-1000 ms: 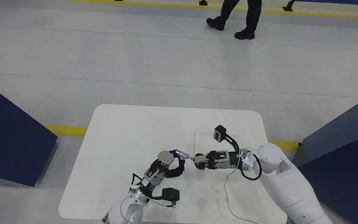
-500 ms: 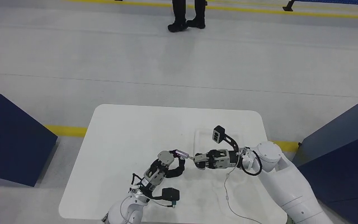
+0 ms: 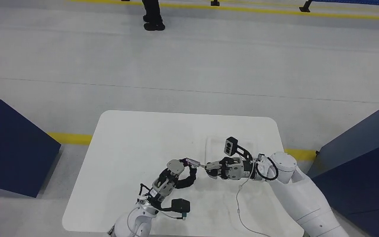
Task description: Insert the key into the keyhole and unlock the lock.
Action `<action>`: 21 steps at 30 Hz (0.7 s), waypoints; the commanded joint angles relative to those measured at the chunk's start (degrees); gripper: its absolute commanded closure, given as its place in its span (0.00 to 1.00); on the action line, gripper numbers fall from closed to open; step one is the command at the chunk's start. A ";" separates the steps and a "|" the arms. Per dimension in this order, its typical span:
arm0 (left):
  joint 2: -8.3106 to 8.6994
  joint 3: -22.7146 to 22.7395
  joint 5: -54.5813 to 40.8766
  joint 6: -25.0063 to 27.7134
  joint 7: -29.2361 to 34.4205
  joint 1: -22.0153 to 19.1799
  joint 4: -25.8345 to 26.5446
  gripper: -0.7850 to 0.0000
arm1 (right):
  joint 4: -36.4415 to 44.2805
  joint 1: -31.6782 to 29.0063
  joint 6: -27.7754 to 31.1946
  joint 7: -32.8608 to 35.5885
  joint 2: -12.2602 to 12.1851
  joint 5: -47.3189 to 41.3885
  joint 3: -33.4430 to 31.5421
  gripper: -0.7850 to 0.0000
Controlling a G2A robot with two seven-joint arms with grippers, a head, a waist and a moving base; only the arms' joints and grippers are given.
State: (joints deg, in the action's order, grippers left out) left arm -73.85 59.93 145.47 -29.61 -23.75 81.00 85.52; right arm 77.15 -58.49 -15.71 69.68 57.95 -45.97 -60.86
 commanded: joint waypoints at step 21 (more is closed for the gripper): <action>0.00 0.00 0.00 0.00 0.00 0.00 0.00 1.00 | -5.94 2.03 -15.75 -0.24 1.25 -7.81 2.93 1.00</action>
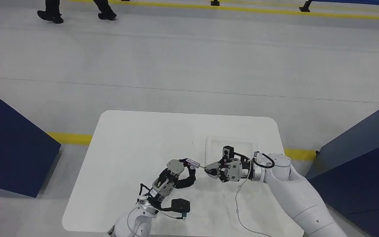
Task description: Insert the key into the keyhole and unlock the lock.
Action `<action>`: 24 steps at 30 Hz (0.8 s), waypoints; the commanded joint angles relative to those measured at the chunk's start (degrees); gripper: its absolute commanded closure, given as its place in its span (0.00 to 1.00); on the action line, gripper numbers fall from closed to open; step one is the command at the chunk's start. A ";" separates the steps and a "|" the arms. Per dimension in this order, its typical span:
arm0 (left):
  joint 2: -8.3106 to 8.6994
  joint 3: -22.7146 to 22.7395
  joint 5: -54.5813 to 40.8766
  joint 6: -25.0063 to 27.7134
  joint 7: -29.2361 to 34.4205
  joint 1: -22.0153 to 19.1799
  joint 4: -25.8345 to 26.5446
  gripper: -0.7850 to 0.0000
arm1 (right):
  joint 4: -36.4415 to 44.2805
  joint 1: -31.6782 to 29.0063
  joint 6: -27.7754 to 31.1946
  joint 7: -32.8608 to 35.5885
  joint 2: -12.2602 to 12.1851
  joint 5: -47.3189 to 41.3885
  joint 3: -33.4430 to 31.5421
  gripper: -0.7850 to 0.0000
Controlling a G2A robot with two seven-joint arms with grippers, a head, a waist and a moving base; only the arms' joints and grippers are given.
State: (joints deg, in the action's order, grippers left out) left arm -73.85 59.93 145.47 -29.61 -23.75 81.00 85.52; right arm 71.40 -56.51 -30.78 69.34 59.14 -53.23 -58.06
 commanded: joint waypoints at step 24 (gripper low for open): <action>0.00 0.00 0.00 0.00 0.00 0.00 0.00 1.00 | -0.86 -0.27 -7.92 -3.76 0.56 -9.24 2.45 1.00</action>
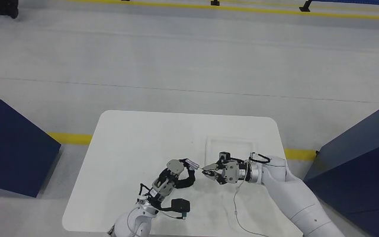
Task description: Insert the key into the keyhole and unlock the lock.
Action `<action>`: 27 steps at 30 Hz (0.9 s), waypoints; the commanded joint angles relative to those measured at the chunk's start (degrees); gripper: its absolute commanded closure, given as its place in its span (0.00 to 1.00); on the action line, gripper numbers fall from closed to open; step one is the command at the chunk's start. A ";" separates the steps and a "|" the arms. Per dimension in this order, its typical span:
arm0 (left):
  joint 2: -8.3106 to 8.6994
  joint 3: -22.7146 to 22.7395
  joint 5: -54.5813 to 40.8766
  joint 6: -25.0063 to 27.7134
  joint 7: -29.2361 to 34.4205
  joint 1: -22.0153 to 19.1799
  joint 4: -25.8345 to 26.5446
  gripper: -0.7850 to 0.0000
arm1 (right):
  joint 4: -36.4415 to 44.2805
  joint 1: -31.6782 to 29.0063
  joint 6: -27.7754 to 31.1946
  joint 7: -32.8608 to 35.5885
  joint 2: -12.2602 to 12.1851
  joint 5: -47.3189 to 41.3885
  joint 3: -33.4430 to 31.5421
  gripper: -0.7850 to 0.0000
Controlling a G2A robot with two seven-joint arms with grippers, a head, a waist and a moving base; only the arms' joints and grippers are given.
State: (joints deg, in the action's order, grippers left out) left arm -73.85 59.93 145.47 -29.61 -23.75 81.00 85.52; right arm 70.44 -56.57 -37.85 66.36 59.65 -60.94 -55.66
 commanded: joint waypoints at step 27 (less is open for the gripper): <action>0.00 0.00 0.00 0.00 0.00 0.00 0.00 1.00 | 0.73 0.31 -15.86 -15.79 -1.68 -27.46 4.99 1.00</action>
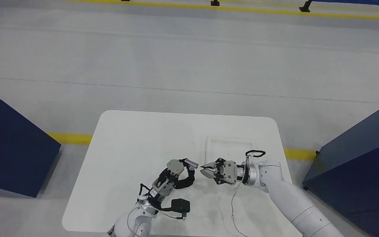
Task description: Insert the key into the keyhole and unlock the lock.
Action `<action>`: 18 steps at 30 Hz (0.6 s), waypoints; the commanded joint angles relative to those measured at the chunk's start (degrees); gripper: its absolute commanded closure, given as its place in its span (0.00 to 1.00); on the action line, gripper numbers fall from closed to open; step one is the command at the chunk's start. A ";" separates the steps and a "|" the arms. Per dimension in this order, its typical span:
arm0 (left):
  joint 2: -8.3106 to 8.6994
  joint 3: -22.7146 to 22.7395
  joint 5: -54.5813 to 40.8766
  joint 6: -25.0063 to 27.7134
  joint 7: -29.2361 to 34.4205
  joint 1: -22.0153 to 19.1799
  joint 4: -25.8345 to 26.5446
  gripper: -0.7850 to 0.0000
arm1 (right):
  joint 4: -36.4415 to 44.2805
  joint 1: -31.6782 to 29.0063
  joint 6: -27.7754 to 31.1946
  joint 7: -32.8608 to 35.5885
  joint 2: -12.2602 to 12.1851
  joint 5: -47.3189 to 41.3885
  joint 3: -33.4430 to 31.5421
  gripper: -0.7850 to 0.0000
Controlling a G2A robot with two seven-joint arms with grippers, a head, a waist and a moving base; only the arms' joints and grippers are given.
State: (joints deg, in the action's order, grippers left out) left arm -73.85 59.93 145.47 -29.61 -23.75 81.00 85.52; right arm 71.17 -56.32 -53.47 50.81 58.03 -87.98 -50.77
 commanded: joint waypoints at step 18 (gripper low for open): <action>0.00 0.00 0.00 0.00 0.00 0.00 0.00 1.00 | -2.70 1.23 -4.53 -4.52 -0.14 -11.34 4.06 1.00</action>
State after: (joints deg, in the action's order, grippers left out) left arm -73.85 59.93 145.47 -29.61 -23.75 81.00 85.52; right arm 68.68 -55.26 -58.02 46.27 57.92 -98.65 -47.24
